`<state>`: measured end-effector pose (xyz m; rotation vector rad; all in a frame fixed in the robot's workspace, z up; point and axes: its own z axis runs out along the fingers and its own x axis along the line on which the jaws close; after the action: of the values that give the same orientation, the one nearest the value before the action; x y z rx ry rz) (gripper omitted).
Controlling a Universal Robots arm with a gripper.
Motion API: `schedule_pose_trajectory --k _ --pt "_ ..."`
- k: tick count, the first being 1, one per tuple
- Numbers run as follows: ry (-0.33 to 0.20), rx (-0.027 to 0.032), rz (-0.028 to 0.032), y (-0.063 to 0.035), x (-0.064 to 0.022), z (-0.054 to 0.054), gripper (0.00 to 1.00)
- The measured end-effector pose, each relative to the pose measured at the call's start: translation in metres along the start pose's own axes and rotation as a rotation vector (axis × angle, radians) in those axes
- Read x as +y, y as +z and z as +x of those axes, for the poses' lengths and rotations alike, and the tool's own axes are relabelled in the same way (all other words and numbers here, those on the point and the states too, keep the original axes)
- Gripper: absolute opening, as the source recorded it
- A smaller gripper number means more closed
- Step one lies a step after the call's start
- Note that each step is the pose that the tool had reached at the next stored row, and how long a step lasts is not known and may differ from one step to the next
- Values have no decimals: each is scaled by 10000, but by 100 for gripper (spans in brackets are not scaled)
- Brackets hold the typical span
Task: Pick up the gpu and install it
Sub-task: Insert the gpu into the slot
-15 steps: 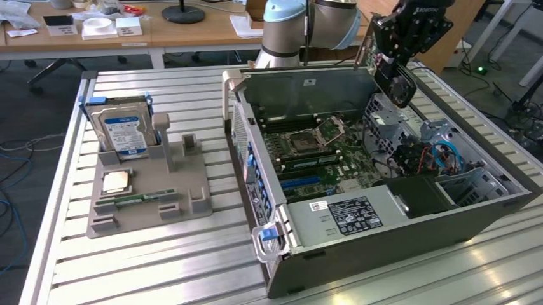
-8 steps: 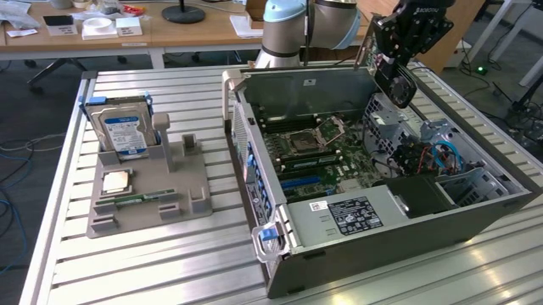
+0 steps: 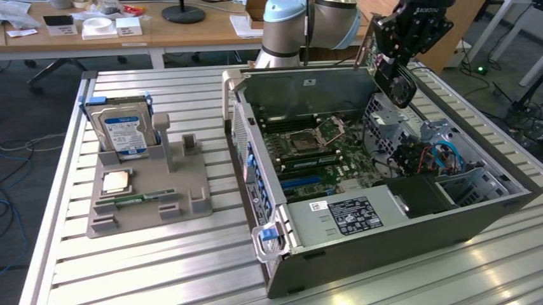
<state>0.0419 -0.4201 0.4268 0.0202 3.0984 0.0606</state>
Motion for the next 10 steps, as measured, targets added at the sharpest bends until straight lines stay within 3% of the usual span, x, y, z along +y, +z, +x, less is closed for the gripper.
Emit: schedule_pose_trajectory --k 10 --pt "-600 24 -25 0 0 8 26"
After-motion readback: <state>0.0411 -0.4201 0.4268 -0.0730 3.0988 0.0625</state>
